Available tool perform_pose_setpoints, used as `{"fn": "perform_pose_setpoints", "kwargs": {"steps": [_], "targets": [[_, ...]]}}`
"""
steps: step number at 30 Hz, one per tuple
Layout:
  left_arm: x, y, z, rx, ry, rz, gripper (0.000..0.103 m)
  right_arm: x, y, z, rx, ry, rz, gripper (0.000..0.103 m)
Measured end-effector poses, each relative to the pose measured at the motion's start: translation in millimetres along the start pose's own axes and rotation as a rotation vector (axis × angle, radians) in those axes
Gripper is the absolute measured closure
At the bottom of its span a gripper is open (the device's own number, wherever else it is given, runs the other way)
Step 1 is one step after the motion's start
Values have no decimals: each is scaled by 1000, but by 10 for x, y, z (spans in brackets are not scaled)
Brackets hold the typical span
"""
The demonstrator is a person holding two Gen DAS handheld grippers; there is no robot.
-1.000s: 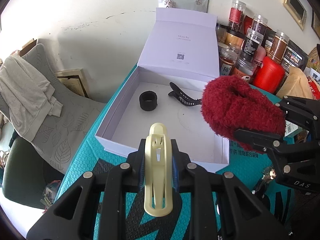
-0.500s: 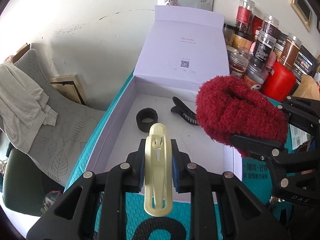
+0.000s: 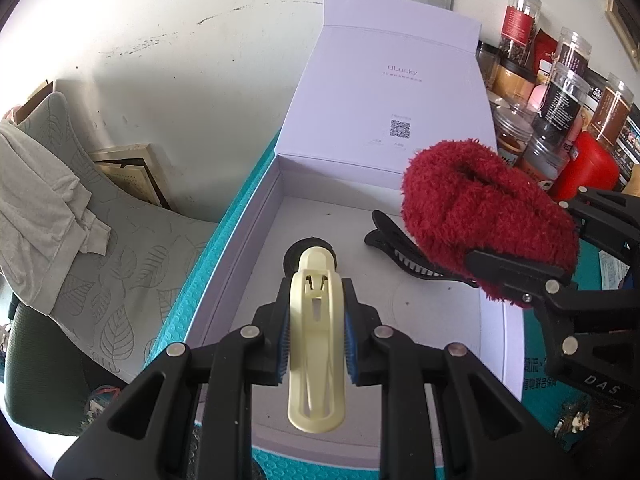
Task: Organize objects
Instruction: 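Carry the cream clip and red scrunchie with both grippers into the white box, then lower the cream clip and open the left gripper while the right lowers the scrunchie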
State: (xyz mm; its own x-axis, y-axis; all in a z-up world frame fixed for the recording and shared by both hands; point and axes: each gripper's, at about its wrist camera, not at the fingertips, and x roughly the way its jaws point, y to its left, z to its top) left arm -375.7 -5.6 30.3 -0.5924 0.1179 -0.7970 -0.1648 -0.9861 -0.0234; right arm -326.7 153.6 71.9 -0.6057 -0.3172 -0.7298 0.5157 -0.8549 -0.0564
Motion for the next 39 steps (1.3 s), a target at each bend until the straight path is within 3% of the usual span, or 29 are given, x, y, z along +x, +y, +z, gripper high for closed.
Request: {"fn": "perform_pose_setpoints", "kwargs": {"steps": [5, 18, 20, 29, 35, 39], "targets": [[215, -33, 48, 22, 22, -13, 83, 151, -66, -1, 32, -10, 3, 66], [576, -147, -12, 61, 70, -12, 83, 558, -161, -131, 47, 102, -10, 63], [657, -154, -39, 58, 103, -41, 83, 547, -126, -144, 36, 103, -20, 62], [805, -160, -88, 23, 138, -18, 82, 566, -186, -153, 44, 124, -56, 46], [794, -130, -96, 8, 152, 2, 73, 547, -209, -138, 33, 130, -71, 43], [738, -123, -92, 2, 150, -1, 73, 515, -210, -125, 33, 130, -76, 42]]}}
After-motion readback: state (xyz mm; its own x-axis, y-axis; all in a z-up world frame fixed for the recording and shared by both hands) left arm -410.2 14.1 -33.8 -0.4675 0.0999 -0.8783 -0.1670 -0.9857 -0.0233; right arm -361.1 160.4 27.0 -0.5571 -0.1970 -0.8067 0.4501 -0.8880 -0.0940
